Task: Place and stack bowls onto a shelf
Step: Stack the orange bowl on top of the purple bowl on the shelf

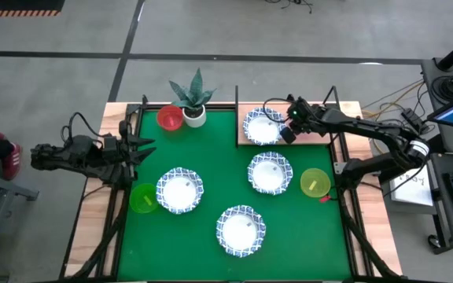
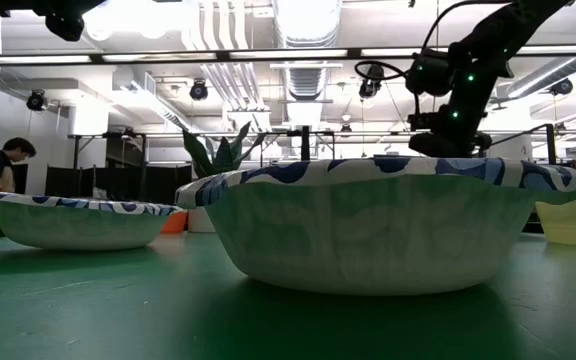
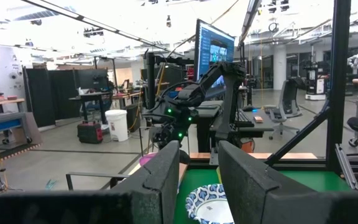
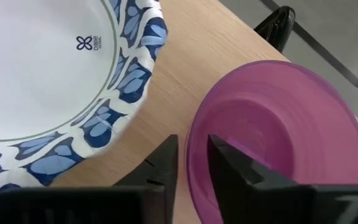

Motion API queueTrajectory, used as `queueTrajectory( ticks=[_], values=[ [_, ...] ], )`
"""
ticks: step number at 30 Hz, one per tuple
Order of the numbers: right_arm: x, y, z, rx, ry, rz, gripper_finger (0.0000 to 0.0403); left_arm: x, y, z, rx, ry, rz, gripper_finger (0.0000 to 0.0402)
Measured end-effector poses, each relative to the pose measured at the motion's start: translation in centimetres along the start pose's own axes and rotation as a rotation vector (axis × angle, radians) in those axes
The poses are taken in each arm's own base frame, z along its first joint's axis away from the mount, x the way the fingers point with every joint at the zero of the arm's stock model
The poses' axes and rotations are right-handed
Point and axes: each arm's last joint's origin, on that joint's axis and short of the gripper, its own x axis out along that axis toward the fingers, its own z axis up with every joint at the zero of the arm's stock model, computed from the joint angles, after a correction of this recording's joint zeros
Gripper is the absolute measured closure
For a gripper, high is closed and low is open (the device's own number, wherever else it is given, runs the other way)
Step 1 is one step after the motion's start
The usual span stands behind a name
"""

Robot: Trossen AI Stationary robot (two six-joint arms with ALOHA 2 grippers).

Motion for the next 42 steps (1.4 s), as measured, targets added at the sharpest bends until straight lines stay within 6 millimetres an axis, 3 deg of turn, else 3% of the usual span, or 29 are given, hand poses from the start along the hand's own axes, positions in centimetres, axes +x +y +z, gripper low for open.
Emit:
queueTrajectory(
  ticks=[5, 9, 12, 18, 21, 29, 38, 42],
  values=[
    [-1.9, -0.2, 1.2, 0.074, -0.038, 0.022, 0.0281, 0.0, 0.0, 0.0, 0.0, 0.0, 0.0, 0.0306],
    [-3.6, 1.5, 2.1, 0.093, -0.067, 0.246, 0.0278, 0.0, 0.0, 0.0, 0.001, 0.0, 0.0, 0.0306],
    [-4.1, 3.7, 1.7, 0.026, -0.03, 0.372, 0.0303, 0.0, 0.0, 0.0, 0.001, 0.0, 0.0, 0.0306],
    [-4.9, 6.9, 0.3, -0.072, 0.017, 0.416, 0.0384, 0.0, 0.0, 0.0, 0.001, 0.0, 0.0, 0.0306],
    [-5.1, 7.8, 0.0, -0.075, 0.003, 0.396, 0.039, 0.0, 0.0, 0.0, 0.007, 0.001, 0.0, 0.0306],
    [-2.5, 8.8, -0.9, -0.107, 0.063, 0.312, 0.0394, 0.0, 0.0, 0.0, 0.009, 0.001, 0.0, 0.0306],
    [0.0, 9.4, -0.1, -0.121, 0.014, 0.245, 0.0394, 0.0, 0.0, 0.0, 0.009, 0.001, 0.0, 0.0306],
    [0.2, 9.5, -0.2, -0.124, 0.034, 0.256, 0.0394, 0.0, 0.0, 0.0, 0.009, 0.001, 0.0, 0.0306]
  ],
)
